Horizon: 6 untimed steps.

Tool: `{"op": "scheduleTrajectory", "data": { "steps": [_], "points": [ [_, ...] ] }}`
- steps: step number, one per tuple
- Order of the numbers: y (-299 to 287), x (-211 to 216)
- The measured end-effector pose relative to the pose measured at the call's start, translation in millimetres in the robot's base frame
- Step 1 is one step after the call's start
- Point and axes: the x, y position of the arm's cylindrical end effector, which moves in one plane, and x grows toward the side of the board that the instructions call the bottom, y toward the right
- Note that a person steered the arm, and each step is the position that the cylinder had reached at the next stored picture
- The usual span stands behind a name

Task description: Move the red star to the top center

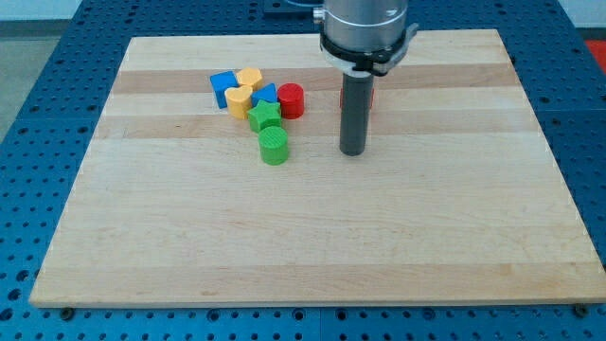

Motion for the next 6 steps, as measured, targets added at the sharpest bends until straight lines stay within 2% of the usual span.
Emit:
{"op": "scheduleTrajectory", "data": {
  "steps": [1,4,5,6],
  "points": [
    [31.2,-8.4],
    [18.5,-54.8],
    [13.7,-91.6],
    [4.7,-109.5]
  ]
}}
